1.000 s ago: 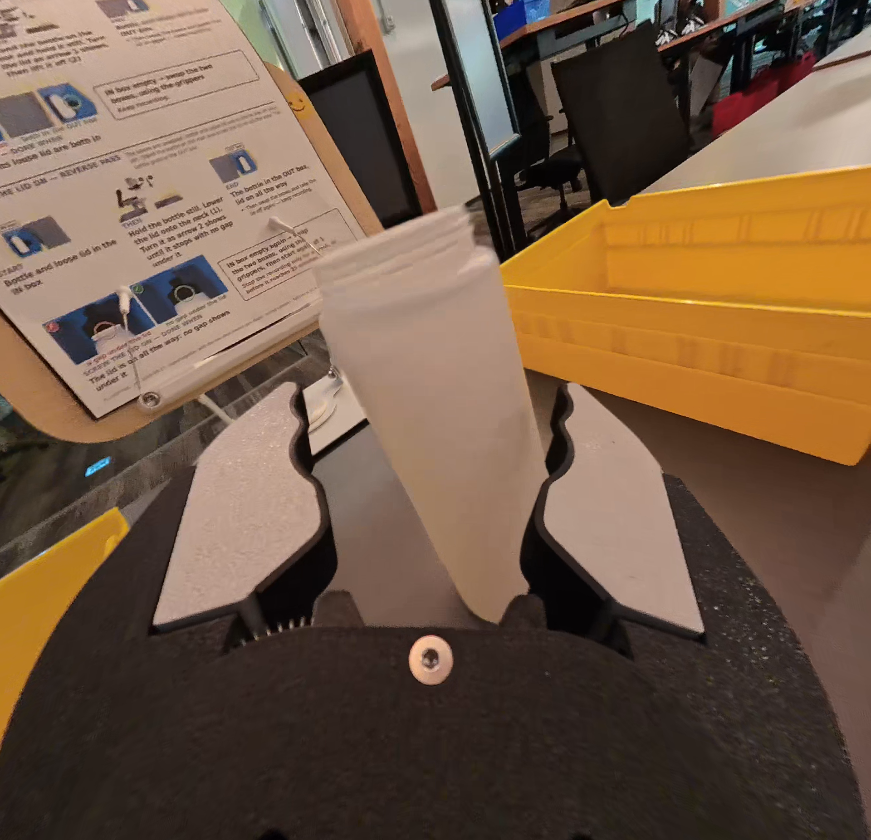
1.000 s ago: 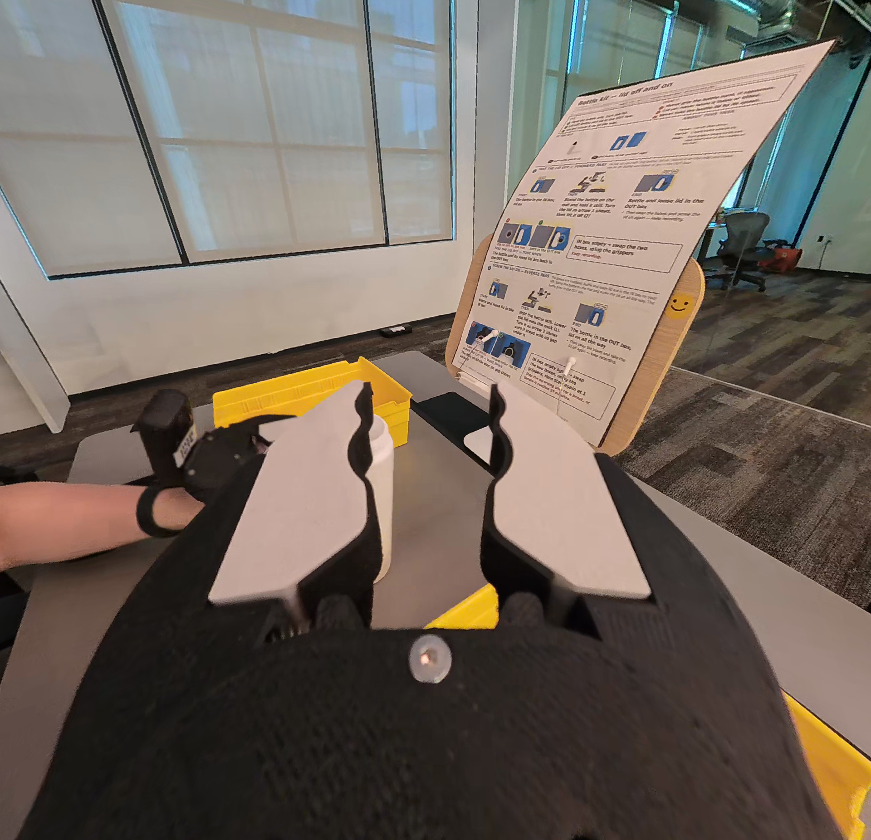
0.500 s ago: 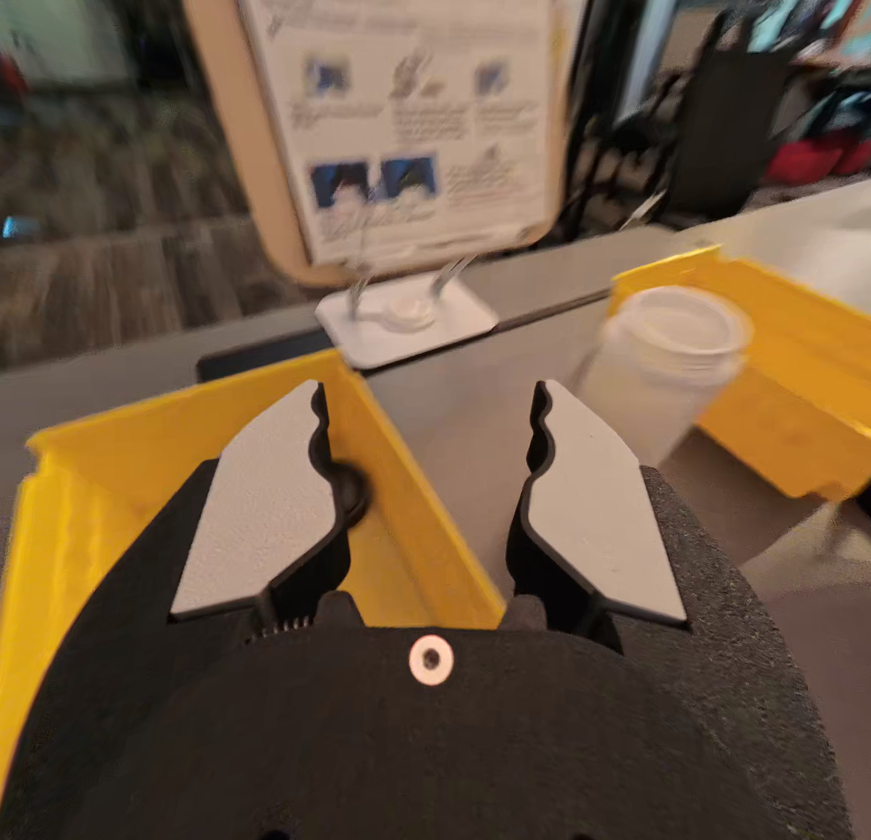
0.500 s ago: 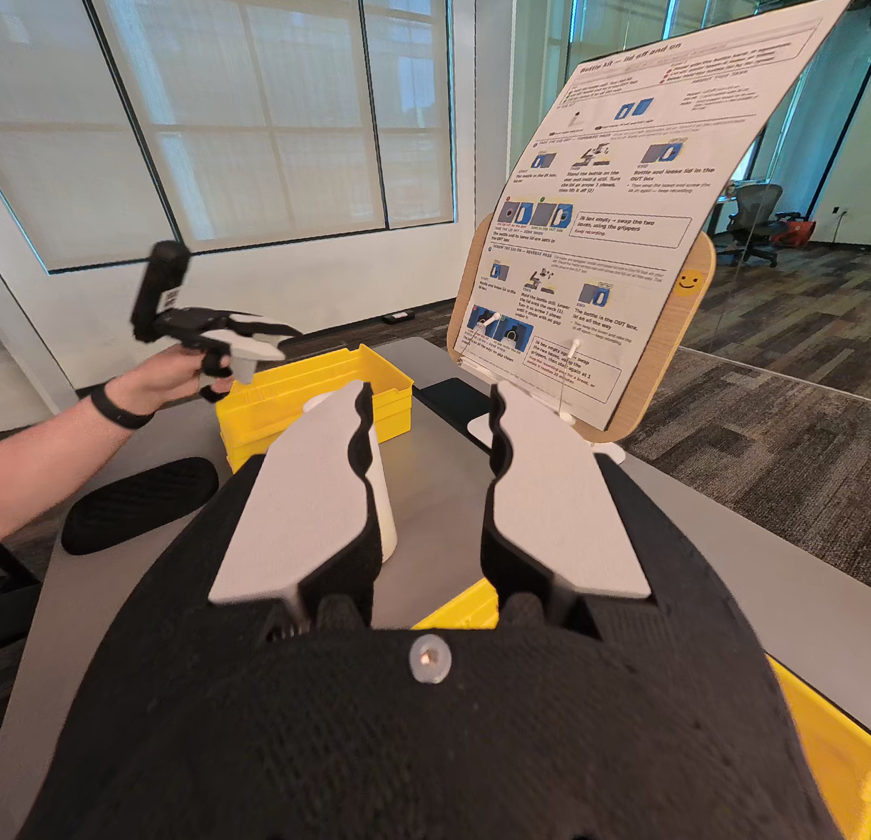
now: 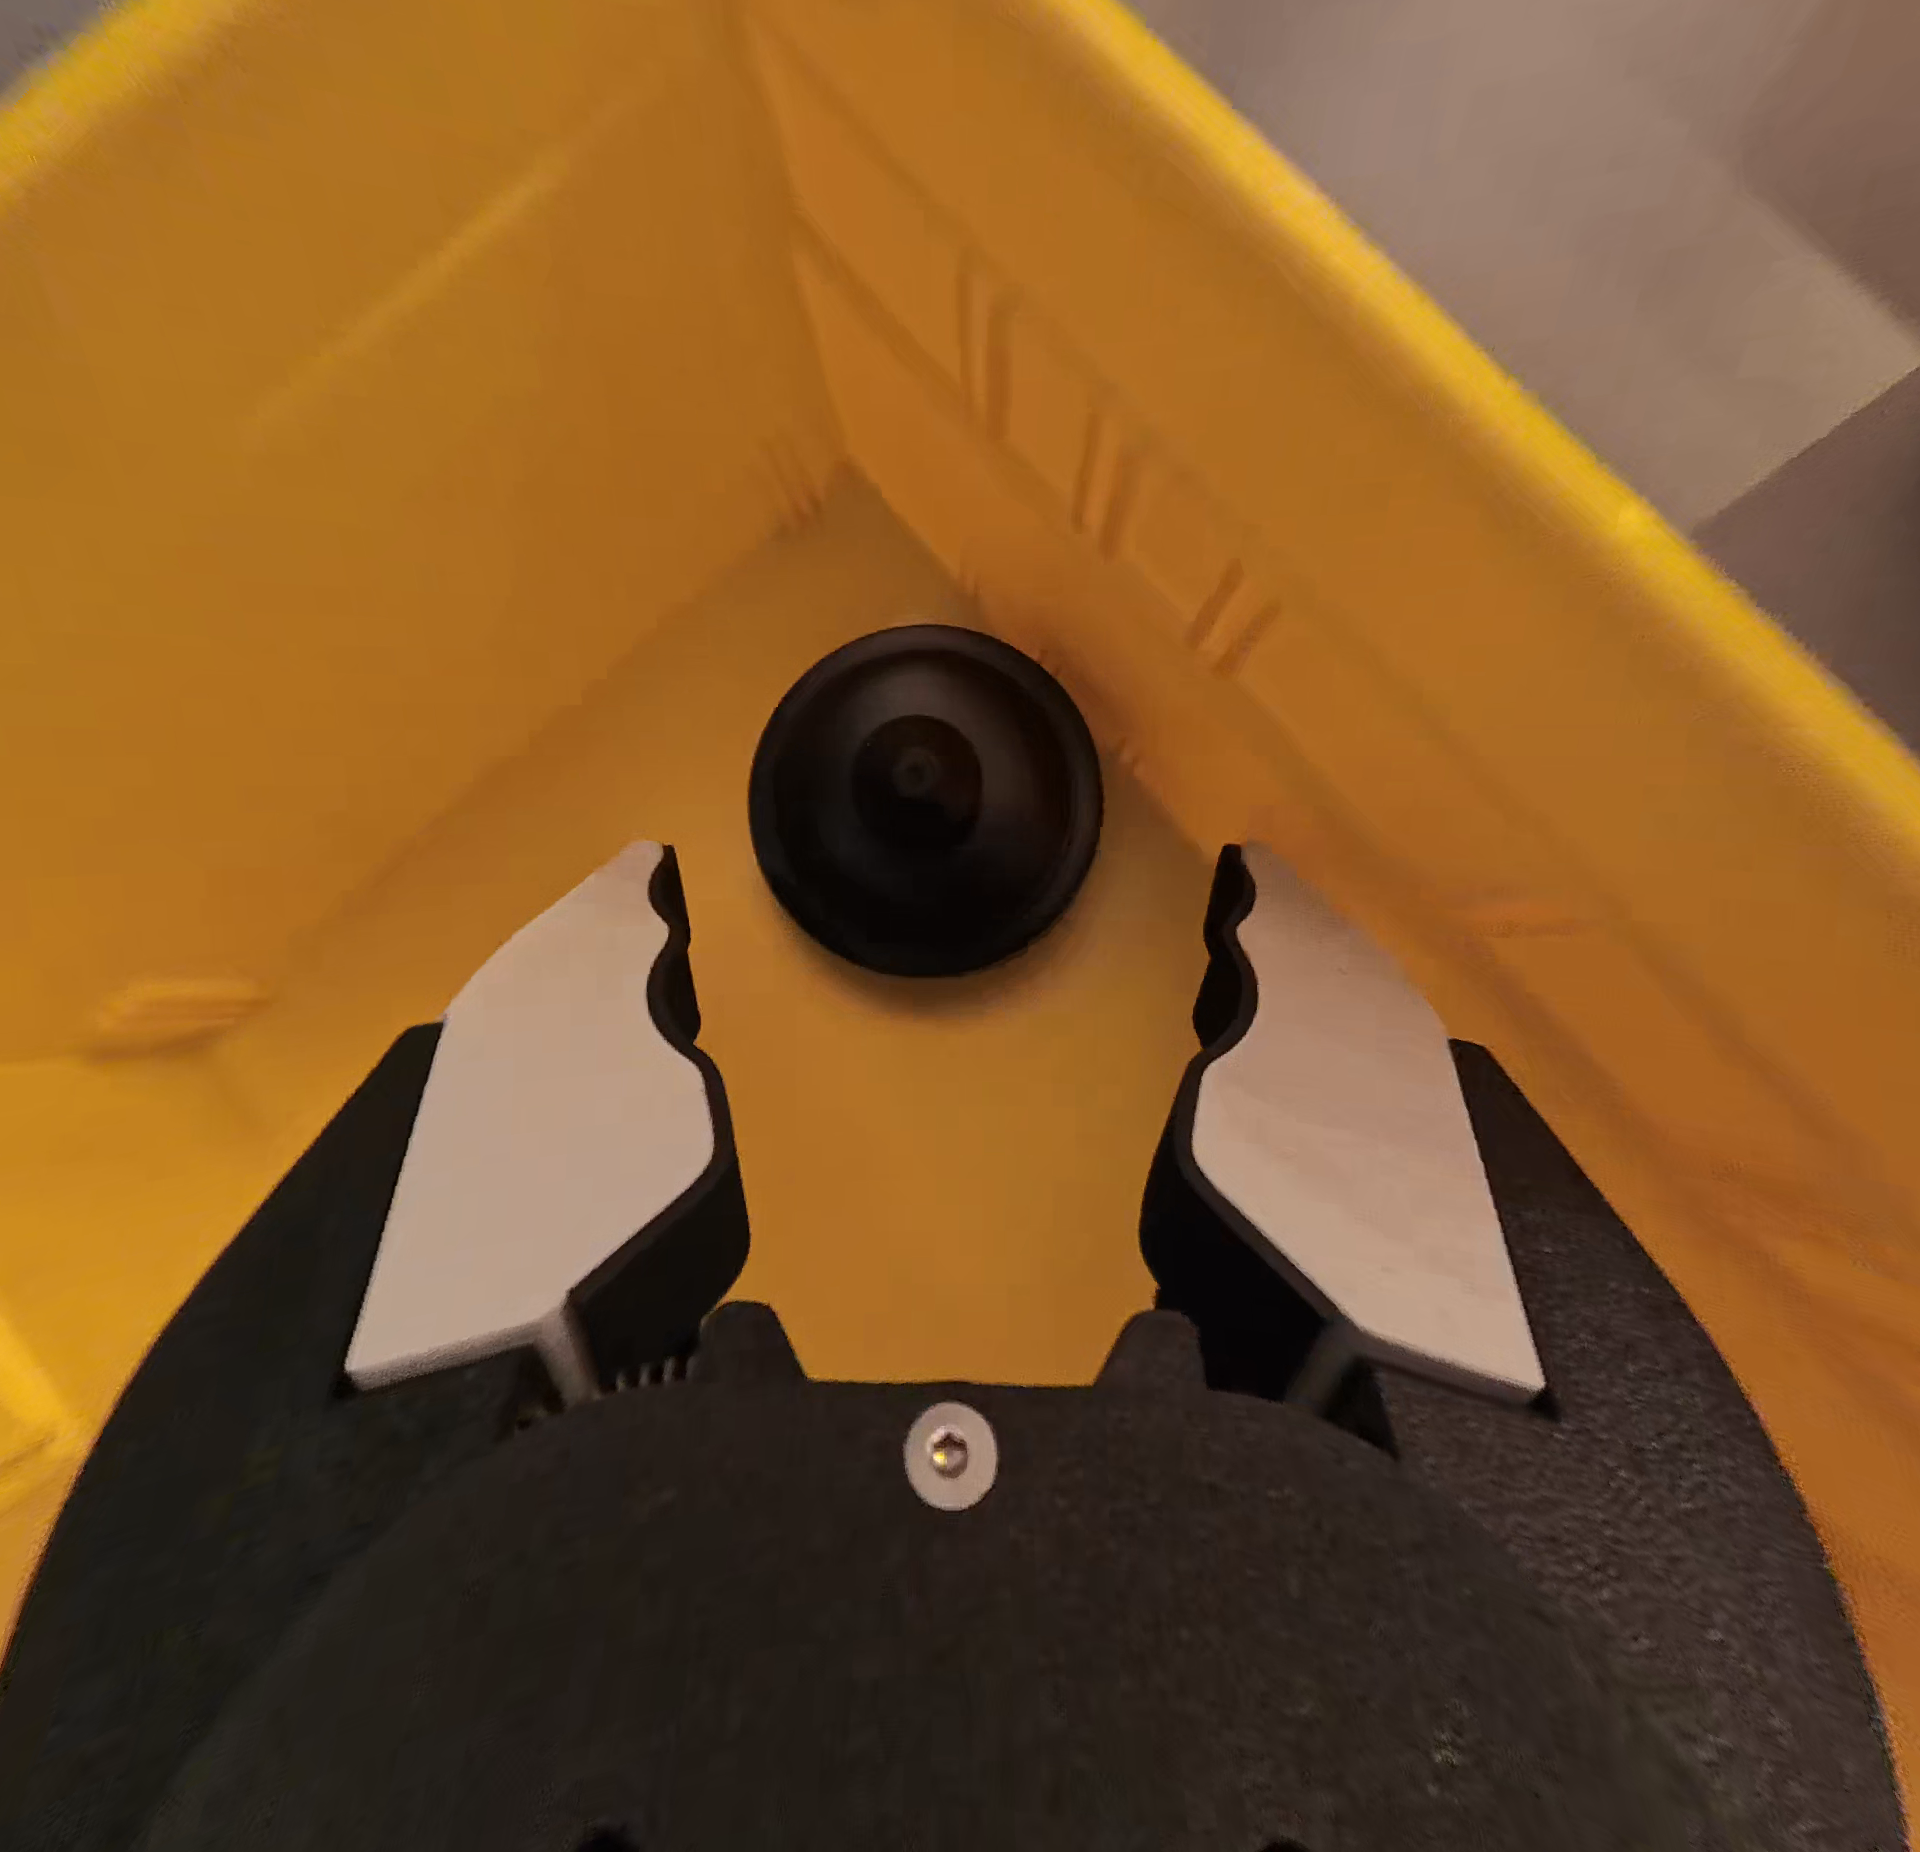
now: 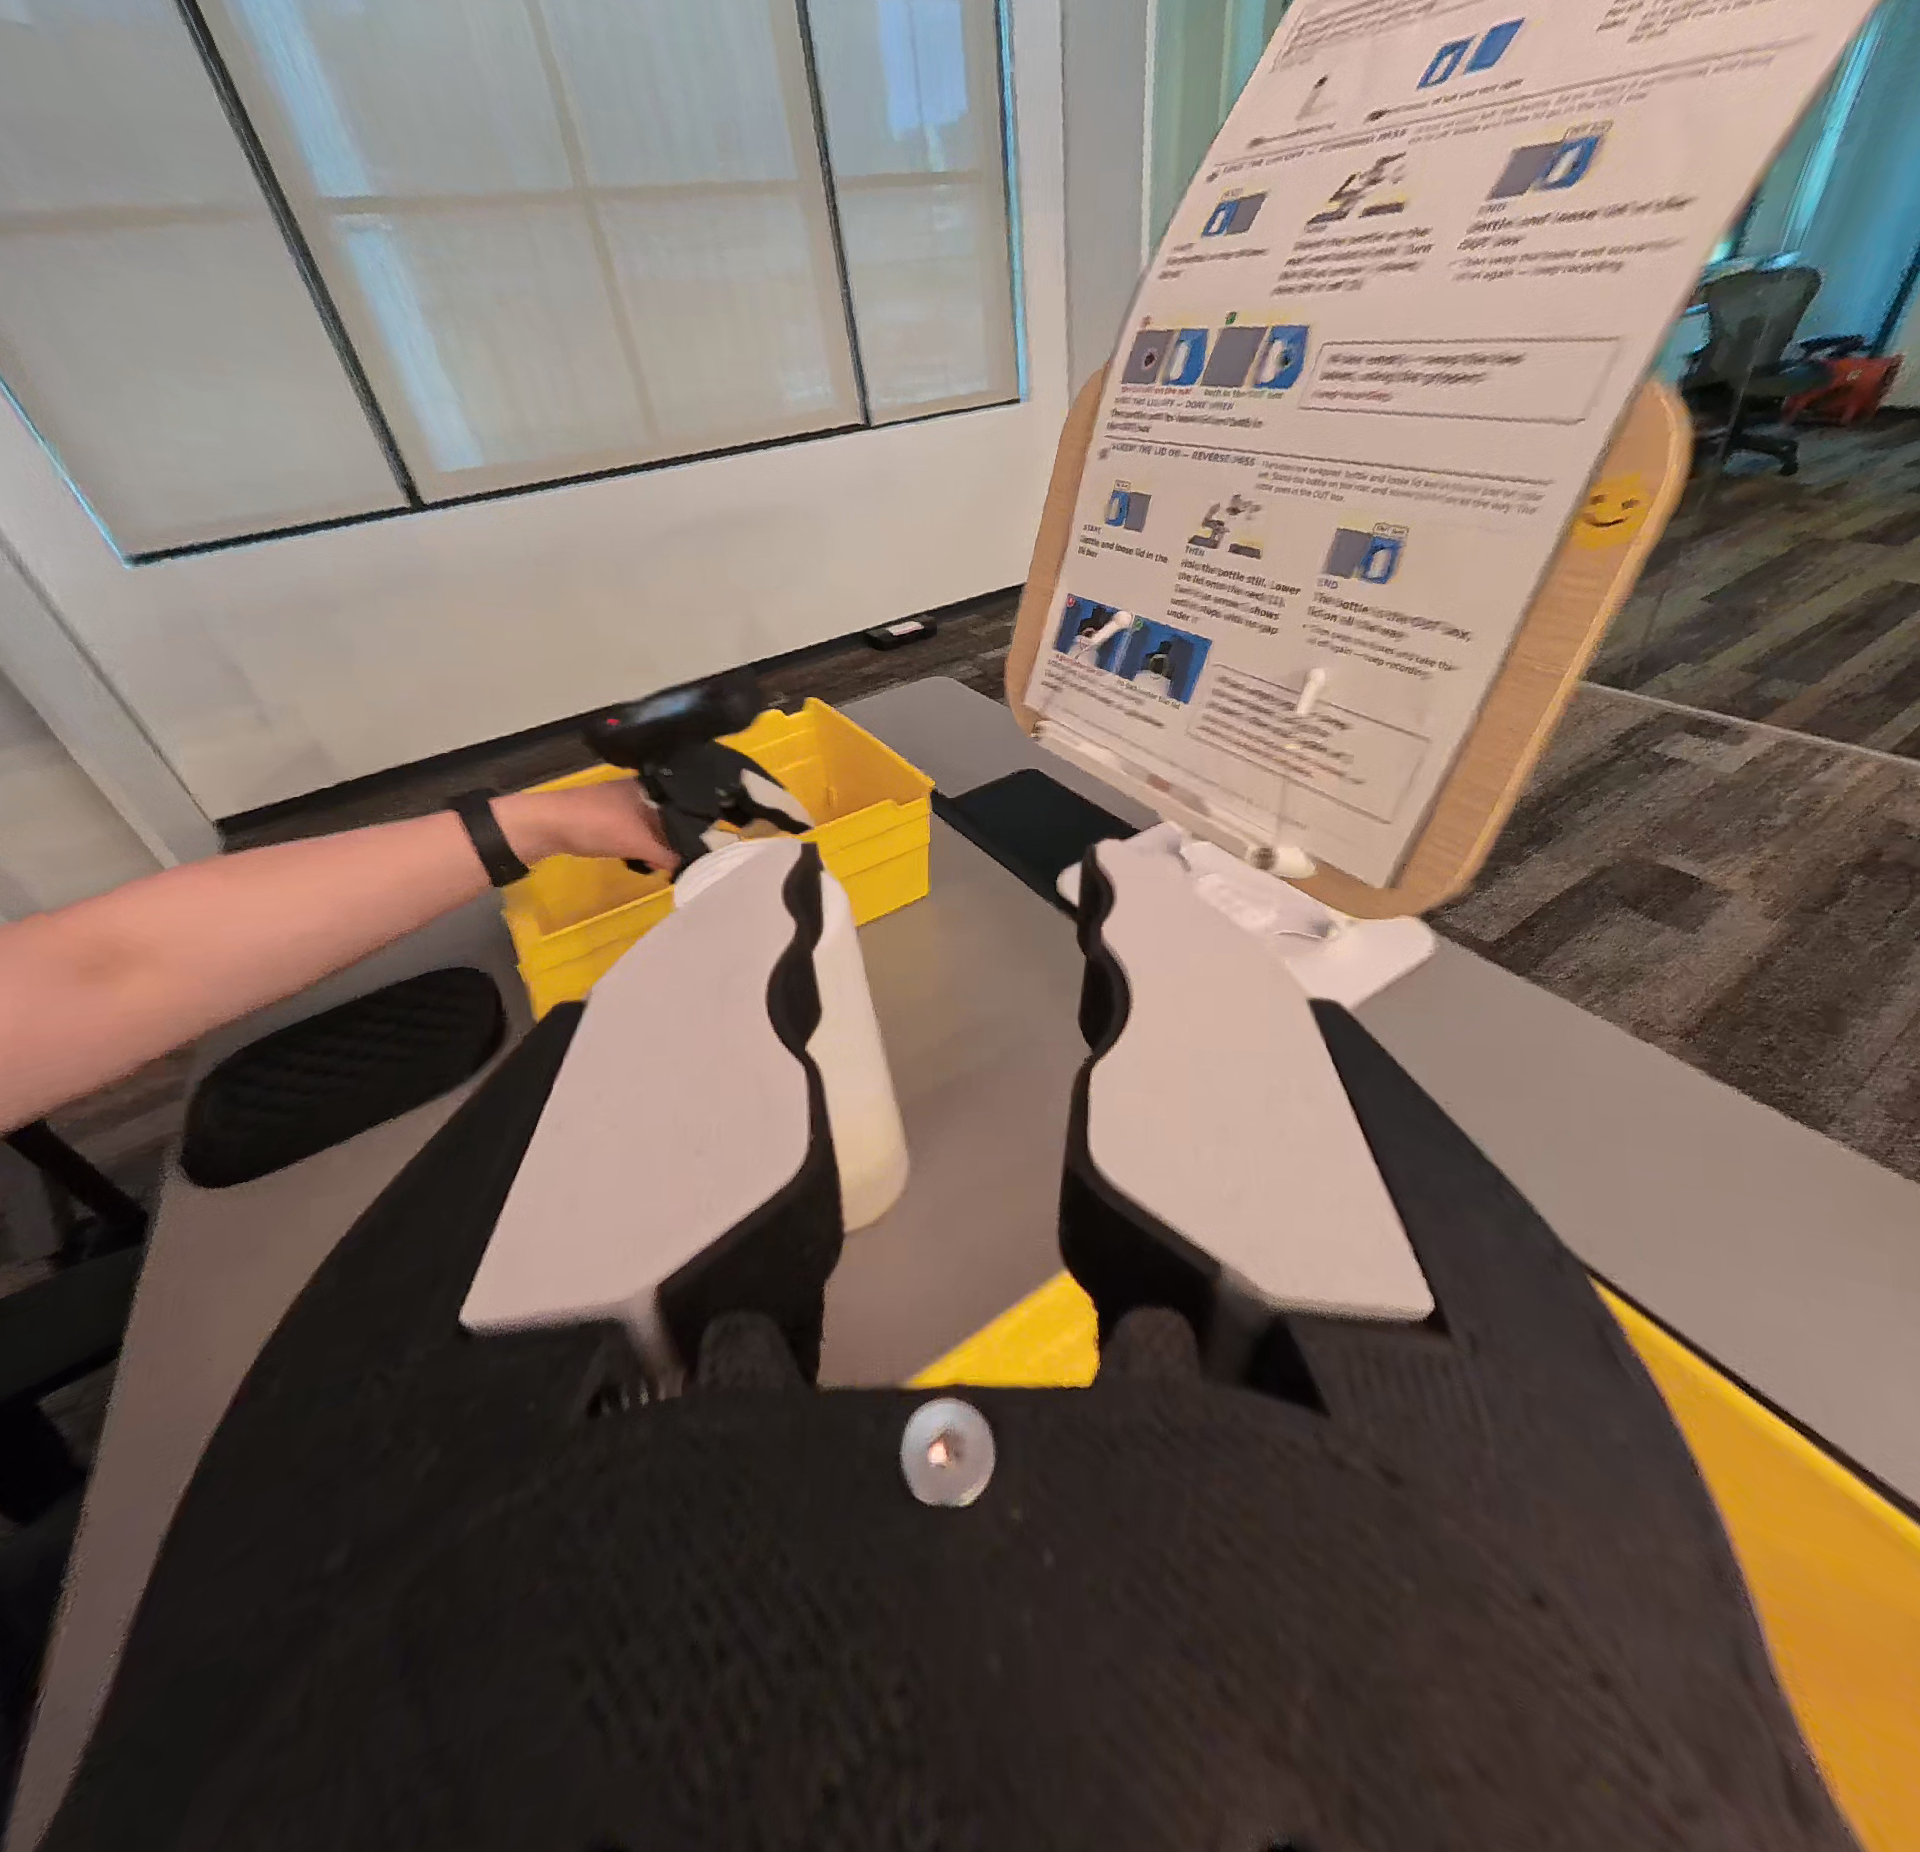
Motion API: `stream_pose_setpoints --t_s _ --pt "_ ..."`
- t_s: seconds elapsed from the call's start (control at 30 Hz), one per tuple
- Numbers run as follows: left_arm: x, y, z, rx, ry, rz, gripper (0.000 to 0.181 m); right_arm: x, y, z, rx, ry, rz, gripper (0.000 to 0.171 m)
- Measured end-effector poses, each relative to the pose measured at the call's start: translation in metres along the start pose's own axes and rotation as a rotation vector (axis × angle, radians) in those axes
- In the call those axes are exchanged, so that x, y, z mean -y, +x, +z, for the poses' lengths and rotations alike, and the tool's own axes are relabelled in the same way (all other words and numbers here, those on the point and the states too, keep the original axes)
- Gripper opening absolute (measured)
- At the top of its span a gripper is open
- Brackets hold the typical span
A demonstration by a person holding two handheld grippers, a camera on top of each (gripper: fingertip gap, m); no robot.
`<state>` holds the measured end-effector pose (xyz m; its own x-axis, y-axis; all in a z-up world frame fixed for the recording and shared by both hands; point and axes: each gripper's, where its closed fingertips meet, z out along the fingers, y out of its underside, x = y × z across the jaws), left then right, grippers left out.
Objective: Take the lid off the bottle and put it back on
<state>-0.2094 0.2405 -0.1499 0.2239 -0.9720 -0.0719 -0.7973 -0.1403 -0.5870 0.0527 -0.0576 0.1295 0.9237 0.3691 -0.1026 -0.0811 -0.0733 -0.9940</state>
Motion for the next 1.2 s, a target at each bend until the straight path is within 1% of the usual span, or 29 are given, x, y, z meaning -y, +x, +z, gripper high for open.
stream_pose_setpoints --t_s 0.03,0.1,0.13,0.17,0.23,0.33,0.4,0.43,0.5,0.57,0.67,0.73,0.8,0.9,1.0,1.07,1.13,1.2 --pt "-0.003 -0.001 0.006 -0.002 -0.013 -0.002 0.095 -0.004 -0.007 0.010 0.040 -0.008 0.021 0.048" --pt "-0.007 -0.002 0.014 -0.016 -0.027 -0.011 0.093 -0.022 -0.027 0.035 0.127 -0.086 0.025 0.050" --pt "-0.003 -0.002 0.015 -0.030 -0.003 -0.030 0.088 -0.034 -0.036 0.050 0.154 -0.137 0.006 0.055" --pt "-0.001 -0.003 0.015 -0.029 0.011 -0.043 0.086 -0.048 -0.044 0.063 0.171 -0.196 -0.017 0.060" --pt "0.001 -0.002 0.017 -0.046 0.035 -0.047 0.070 -0.076 -0.055 0.086 0.180 -0.303 -0.064 0.066" --pt "0.001 -0.004 0.017 -0.044 0.051 -0.052 0.070 -0.109 -0.071 0.111 0.223 -0.398 -0.073 0.071" --pt "-0.002 -0.008 0.014 -0.016 0.050 -0.052 0.070 -0.127 -0.074 0.123 0.221 -0.444 -0.071 0.076" --pt "-0.003 -0.011 0.011 0.000 0.051 -0.057 0.070 -0.135 -0.074 0.128 0.216 -0.464 -0.076 0.076" --pt "-0.002 -0.014 0.003 0.009 0.073 -0.080 0.070 -0.144 -0.075 0.135 0.205 -0.484 -0.090 0.068" --pt "0.001 -0.015 -0.009 0.008 0.102 -0.095 0.070 -0.146 -0.078 0.138 0.206 -0.480 -0.099 0.067" --pt "0.010 -0.017 -0.033 0.041 0.143 -0.068 0.070 -0.146 -0.078 0.136 0.207 -0.490 -0.107 0.067" --pt "0.022 -0.016 -0.054 0.062 0.177 -0.045 0.070 -0.146 -0.077 0.136 0.209 -0.491 -0.103 0.067" --pt "0.043 -0.011 -0.082 0.069 0.237 -0.026 0.070 -0.146 -0.077 0.136 0.210 -0.489 -0.102 0.067" --pt "0.089 0.025 -0.125 -0.020 0.352 0.015 0.071 -0.146 -0.078 0.137 0.212 -0.487 -0.103 0.067" --pt "0.132 0.093 -0.153 -0.197 0.406 0.101 0.071 -0.146 -0.077 0.136 0.215 -0.487 -0.100 0.067" --pt "0.153 0.138 -0.158 -0.268 0.399 0.191 0.071 -0.146 -0.077 0.136 0.215 -0.485 -0.095 0.067" --pt "0.166 0.175 -0.154 -0.322 0.361 0.277 0.071 -0.146 -0.076 0.136 0.216 -0.483 -0.090 0.067" --pt "0.174 0.201 -0.145 -0.353 0.310 0.329 0.071 -0.146 -0.077 0.136 0.217 -0.480 -0.084 0.067"
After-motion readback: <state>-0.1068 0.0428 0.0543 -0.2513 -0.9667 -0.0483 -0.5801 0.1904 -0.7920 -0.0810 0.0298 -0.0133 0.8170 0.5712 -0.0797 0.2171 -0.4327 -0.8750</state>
